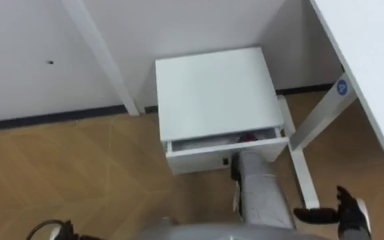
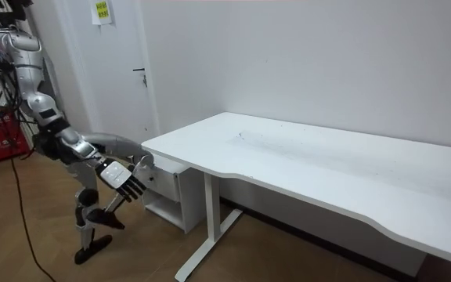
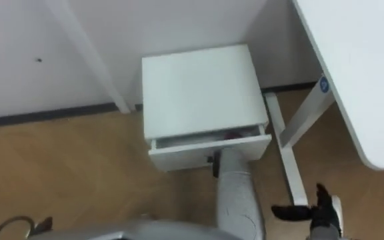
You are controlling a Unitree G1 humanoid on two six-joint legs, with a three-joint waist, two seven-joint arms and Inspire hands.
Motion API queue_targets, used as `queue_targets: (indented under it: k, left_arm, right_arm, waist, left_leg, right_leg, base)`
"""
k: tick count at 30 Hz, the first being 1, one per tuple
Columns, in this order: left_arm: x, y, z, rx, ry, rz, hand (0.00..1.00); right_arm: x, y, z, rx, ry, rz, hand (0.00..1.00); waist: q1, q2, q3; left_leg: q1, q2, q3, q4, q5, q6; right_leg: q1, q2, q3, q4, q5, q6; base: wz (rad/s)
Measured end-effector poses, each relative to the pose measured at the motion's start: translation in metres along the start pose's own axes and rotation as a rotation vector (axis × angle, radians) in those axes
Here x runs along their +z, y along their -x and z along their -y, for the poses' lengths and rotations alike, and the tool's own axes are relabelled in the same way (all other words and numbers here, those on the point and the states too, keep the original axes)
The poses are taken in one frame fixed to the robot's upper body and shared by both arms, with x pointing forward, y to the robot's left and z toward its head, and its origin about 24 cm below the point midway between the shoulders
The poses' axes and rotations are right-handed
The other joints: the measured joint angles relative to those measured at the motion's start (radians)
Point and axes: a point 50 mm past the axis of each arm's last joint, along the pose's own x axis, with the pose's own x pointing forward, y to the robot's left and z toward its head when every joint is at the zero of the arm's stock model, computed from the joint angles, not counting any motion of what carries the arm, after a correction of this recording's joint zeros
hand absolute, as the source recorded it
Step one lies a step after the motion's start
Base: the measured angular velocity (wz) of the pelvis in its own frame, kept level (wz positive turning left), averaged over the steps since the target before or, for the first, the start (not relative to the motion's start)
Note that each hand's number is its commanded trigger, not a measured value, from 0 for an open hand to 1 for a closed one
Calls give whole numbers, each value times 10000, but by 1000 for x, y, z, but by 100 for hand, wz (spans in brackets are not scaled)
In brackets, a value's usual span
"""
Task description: Put apple and close drawer
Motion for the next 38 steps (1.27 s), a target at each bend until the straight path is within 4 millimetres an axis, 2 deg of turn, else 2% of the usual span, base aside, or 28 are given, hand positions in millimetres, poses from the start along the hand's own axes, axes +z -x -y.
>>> queue_targets:
  k: [1, 2, 3, 4, 5, 6, 7, 8, 9, 11, 16, 24, 28, 32, 38]
  left_arm:
    - [0, 0, 0, -1, -15, 30, 0]
    - [-8, 2, 2, -68, -69, -44, 0]
    - [-11, 4, 5, -132, -67, -41, 0]
    - [-23, 7, 9, -232, -105, -276, 0]
    - [-31, 8, 8, -199, -155, -483, 0]
    - [-32, 8, 7, -176, -178, -550, 0]
    - [-30, 8, 6, -142, -102, -534, 0]
    - [-26, 8, 6, -138, -10, -365, 0]
    - [-24, 7, 5, -92, 41, -255, 0]
    - [-15, 5, 0, 104, 248, 61, 0]
    - [-6, 6, 7, -110, 391, 468, 0]
    - [-7, 6, 11, -209, 432, 471, 0]
    - [-8, 6, 9, -234, 503, 410, 0]
    - [-11, 6, 9, -349, 546, 268, 0]
    - [-14, 6, 9, -444, 592, 151, 0]
  right_arm:
    - [-1, 0, -1, 43, 38, -121, 0]
    - [0, -2, 0, 18, 40, -332, 0]
    - [-1, -3, 2, -38, 50, -427, 0]
    - [-3, -3, 5, -133, 35, -558, 0]
    - [-4, -2, 4, -59, 34, -639, 0]
    - [-5, -2, 4, -7, -15, -690, 0]
    - [-7, -2, 3, 69, -108, -740, 0]
    - [-4, -2, 2, 115, -156, -672, 0]
    - [-2, -3, 0, 182, -188, -632, 0]
    - [7, -6, -8, 573, -476, -605, 0]
    - [5, -6, -13, 1093, -756, -840, 0]
    - [-11, -2, -19, 1828, -814, -1615, 0]
    - [-15, 1, -26, 1950, -1151, -1786, 0]
    - [-17, 2, -28, 2025, -1341, -1879, 0]
    - [-24, 4, -28, 1976, -1664, -2169, 0]
  waist:
    - [20, -153, 21]
    - [41, -411, 6]
    - [42, -447, 2]
    - [78, -520, 7]
    - [226, -727, 7]
    - [329, -810, -19]
    - [576, -1004, -53]
    - [814, -1021, -103]
    - [859, -1069, -128]
    - [867, -1285, -179]
    - [860, -1321, -265]
    - [835, -1344, -209]
    - [842, -1419, -96]
    - [835, -1452, -107]
    - [849, -1315, -121]
  left_leg:
    - [-8, -32, 12, 79, -24, -13]
    - [-23, -264, -12, 238, -108, 35]
    - [4, -338, -24, 286, -168, 52]
    - [156, -525, -75, 213, -270, 109]
    - [324, -784, -71, -14, -171, 61]
    - [386, -889, -28, -165, -127, 55]
    - [498, -1026, 60, -492, 30, 20]
    - [528, -1013, 106, -822, 170, -68]
    - [553, -1013, 117, -1019, 269, -103]
    - [694, -1042, 120, -1599, 502, -268]
    - [1184, -951, 116, -2184, 642, -503]
    - [1370, -955, 114, -2500, 669, -537]
    - [1501, -918, 115, -2643, 668, -536]
    - [1545, -920, 106, -2710, 667, -536]
    - [1634, -919, 112, -2695, 669, -535]
  right_leg:
    - [342, -170, 129, -675, -53, 70]
    - [1586, -504, 190, -2923, -81, 114]
    - [2396, -582, 114, -4357, -84, 131]
    - [4156, -685, -111, -7249, -108, 199]
    - [5793, -677, -268, -9971, -178, 301]
    - [6495, -649, -351, -11256, -270, 363]
    - [7706, -495, -536, -13390, -680, 377]
    - [8429, -355, -613, -15062, -756, 449]
    - [8698, -288, -654, -15696, -727, 423]
    - [9467, -203, -1024, -17399, -565, 437]
    - [9905, 14, -1213, -17794, -515, 369]
    - [10098, 17, -1444, -18071, -538, 332]
    - [10203, 22, -1465, -18088, -542, 335]
    - [10216, 31, -1437, -18088, -541, 335]
    - [10244, 32, -1409, -18088, -541, 335]
  base:
    - [22]
    - [9]
    - [10]
    - [6]
    - [3]
    - [-7]
    - [-16]
    - [-15]
    - [-6]
    - [2]
    - [4]
    - [0]
    - [0]
    - [0]
    - [0]
